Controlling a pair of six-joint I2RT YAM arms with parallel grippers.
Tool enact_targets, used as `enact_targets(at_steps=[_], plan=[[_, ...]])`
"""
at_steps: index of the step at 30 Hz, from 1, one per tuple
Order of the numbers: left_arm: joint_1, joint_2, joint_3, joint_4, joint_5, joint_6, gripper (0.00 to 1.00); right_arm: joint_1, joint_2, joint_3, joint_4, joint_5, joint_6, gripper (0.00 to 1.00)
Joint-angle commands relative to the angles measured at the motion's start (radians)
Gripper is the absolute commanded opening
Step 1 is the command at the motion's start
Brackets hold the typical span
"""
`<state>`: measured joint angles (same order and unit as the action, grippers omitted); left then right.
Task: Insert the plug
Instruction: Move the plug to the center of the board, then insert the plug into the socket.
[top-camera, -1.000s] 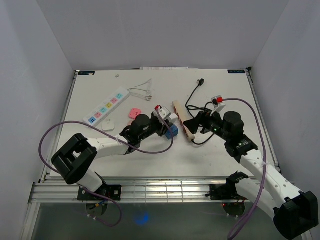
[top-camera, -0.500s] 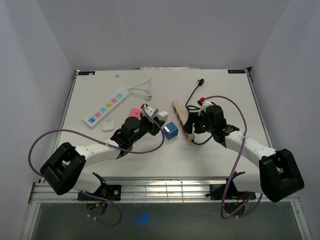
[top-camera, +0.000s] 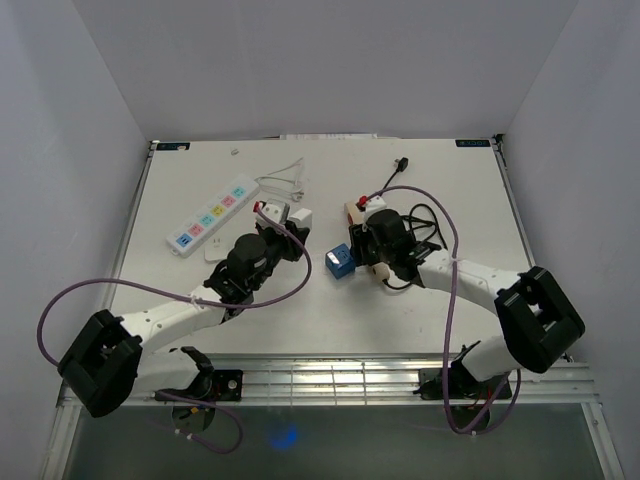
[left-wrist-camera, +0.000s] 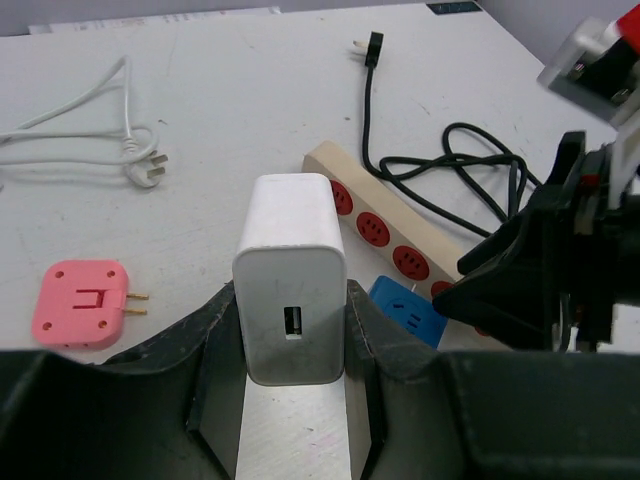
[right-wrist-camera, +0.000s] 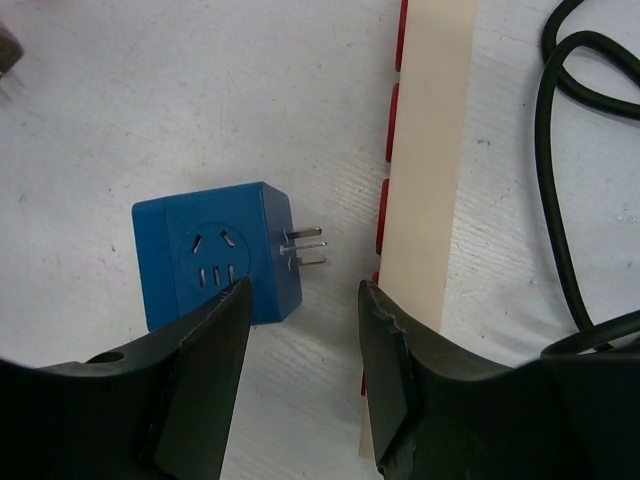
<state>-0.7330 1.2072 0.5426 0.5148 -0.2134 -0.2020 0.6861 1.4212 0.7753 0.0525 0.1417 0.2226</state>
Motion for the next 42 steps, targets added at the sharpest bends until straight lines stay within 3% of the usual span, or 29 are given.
enact_targets(at_steps=[1,4,6,7,8,12,16,23,26,30,33,42], plan=[[0.004,-0.099,-0.003,-0.01,-0.084,-0.04,0.0,0.044,0.059,0.064,-0.025,0.104,-0.011,0.52],[0.004,-0.132,-0.015,-0.012,-0.106,-0.042,0.0,0.09,0.149,0.12,-0.028,0.067,0.014,0.52],[0.006,-0.153,-0.02,-0.016,-0.118,-0.043,0.0,0.124,0.22,0.16,-0.002,-0.04,0.026,0.52],[0.004,-0.161,-0.021,-0.016,-0.122,-0.043,0.0,0.133,0.235,0.166,0.029,-0.191,0.027,0.48],[0.004,-0.173,-0.023,-0.018,-0.123,-0.045,0.0,0.157,0.249,0.168,0.1,-0.247,0.024,0.47],[0.004,-0.187,-0.029,-0.018,-0.106,-0.05,0.0,0.207,0.2,0.14,0.214,-0.355,0.021,0.52],[0.006,-0.15,-0.018,-0.004,-0.058,-0.033,0.0,0.201,0.121,0.108,0.163,-0.217,-0.006,0.61],[0.004,-0.089,-0.046,0.102,0.026,0.013,0.0,0.055,-0.022,0.036,0.104,-0.172,-0.006,0.64],[0.004,-0.086,-0.064,0.134,0.029,0.016,0.0,0.006,-0.044,0.031,0.048,-0.075,-0.025,0.63],[0.006,-0.052,-0.066,0.157,0.1,0.006,0.0,-0.01,-0.002,0.06,-0.02,0.057,-0.058,0.69],[0.004,-0.018,-0.056,0.159,0.137,0.006,0.0,-0.013,0.064,0.091,-0.037,0.105,-0.063,0.8],[0.006,-0.009,-0.052,0.163,0.212,0.021,0.0,-0.019,0.237,0.189,-0.123,0.22,-0.058,0.79]])
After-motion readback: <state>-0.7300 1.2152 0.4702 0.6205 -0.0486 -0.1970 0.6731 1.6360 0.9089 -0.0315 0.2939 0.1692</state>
